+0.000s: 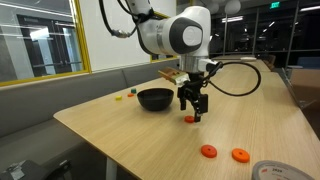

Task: Put one yellow ring and three orange rings inside the black bowl

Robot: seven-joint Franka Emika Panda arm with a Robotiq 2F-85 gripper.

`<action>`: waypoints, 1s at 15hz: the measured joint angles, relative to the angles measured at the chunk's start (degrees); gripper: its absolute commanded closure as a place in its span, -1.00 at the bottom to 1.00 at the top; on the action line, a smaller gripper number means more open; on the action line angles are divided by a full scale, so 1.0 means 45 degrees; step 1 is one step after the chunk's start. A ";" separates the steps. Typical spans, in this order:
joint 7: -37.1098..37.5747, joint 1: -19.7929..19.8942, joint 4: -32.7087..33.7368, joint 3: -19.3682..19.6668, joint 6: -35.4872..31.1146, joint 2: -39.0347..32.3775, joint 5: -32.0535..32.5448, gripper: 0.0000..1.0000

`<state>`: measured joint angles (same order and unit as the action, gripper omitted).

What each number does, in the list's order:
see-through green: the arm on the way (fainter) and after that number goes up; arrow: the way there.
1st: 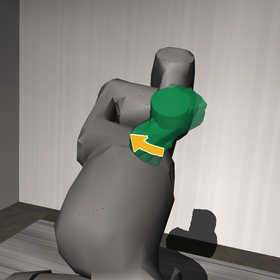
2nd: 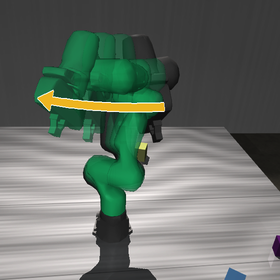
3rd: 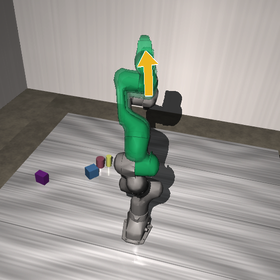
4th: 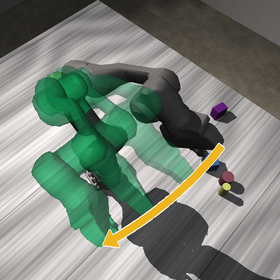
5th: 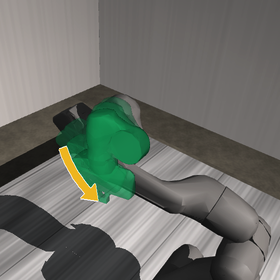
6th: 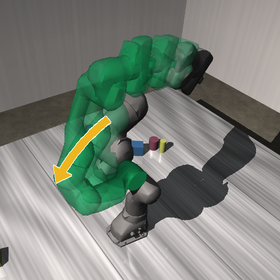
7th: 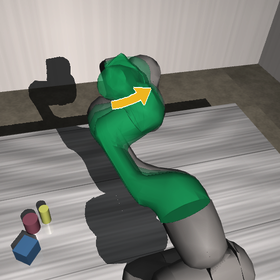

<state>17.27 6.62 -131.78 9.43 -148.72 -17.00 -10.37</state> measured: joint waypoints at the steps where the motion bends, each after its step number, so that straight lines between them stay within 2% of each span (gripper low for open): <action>1: 0.0000 0.0000 -0.0053 0.0004 -0.0056 -0.0001 0.0010 -1.00; 11: 0.0000 0.0001 -0.0357 0.0080 -0.0347 -0.0020 0.0020 -1.00; 12: 0.0000 0.0001 -0.0365 0.0084 -0.0347 -0.0020 0.0020 -0.50; 13: 0.0000 0.0001 -0.0374 0.0087 -0.0348 -0.0020 0.0021 -0.46; 15: -0.0001 0.0001 -0.0403 0.0087 -0.0366 -0.0020 0.0041 -0.17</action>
<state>17.26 6.62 -133.59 9.82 -150.36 -17.09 -10.19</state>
